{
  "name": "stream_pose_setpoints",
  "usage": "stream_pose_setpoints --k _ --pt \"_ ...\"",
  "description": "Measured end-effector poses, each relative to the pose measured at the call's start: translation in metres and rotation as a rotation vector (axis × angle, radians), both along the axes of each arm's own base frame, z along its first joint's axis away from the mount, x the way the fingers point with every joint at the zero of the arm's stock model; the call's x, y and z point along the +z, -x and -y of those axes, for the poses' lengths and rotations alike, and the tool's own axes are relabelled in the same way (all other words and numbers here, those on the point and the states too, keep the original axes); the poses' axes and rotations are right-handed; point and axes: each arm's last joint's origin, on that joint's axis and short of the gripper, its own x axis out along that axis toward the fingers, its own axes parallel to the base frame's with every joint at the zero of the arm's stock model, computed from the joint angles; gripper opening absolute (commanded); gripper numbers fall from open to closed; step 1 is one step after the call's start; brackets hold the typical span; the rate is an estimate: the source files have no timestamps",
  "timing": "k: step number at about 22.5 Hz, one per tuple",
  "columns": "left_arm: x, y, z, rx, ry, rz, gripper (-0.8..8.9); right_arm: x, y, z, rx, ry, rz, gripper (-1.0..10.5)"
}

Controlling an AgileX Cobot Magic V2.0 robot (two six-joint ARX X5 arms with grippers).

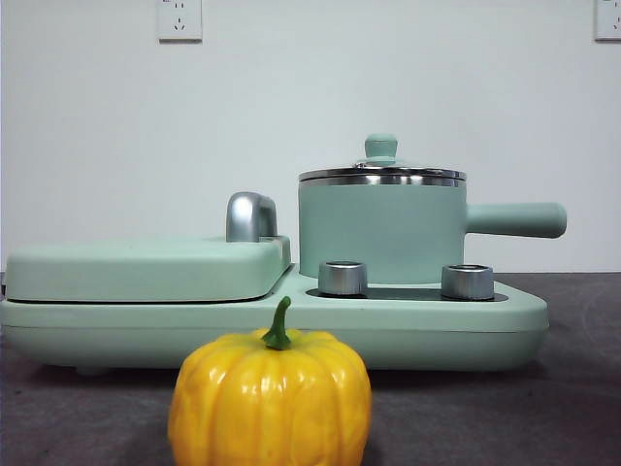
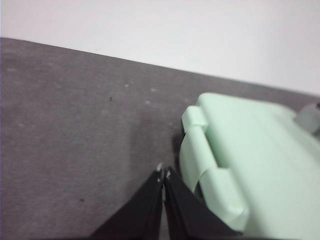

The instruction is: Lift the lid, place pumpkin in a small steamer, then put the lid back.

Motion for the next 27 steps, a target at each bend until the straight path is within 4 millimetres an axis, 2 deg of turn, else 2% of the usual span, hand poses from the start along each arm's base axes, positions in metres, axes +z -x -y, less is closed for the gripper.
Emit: stream_pose_setpoints --k 6,11,17,22,27 --pt "0.004 0.000 0.000 0.012 0.182 0.021 0.07 0.000 0.000 0.000 -0.013 -0.134 -0.010 0.3" --pt "0.005 0.000 0.000 0.027 0.406 -0.002 0.07 0.000 0.000 0.000 -0.028 -0.270 -0.021 0.3" --pt "0.008 0.000 0.000 0.022 0.448 0.025 0.08 0.002 0.000 0.000 -0.045 -0.381 -0.023 0.3" --pt "0.013 0.001 0.000 0.021 0.459 0.029 0.09 0.024 0.005 0.000 -0.033 -0.410 0.036 0.3" --pt "0.041 0.008 0.000 0.002 0.453 0.114 0.09 0.046 0.011 0.000 -0.017 -0.423 0.098 0.3"
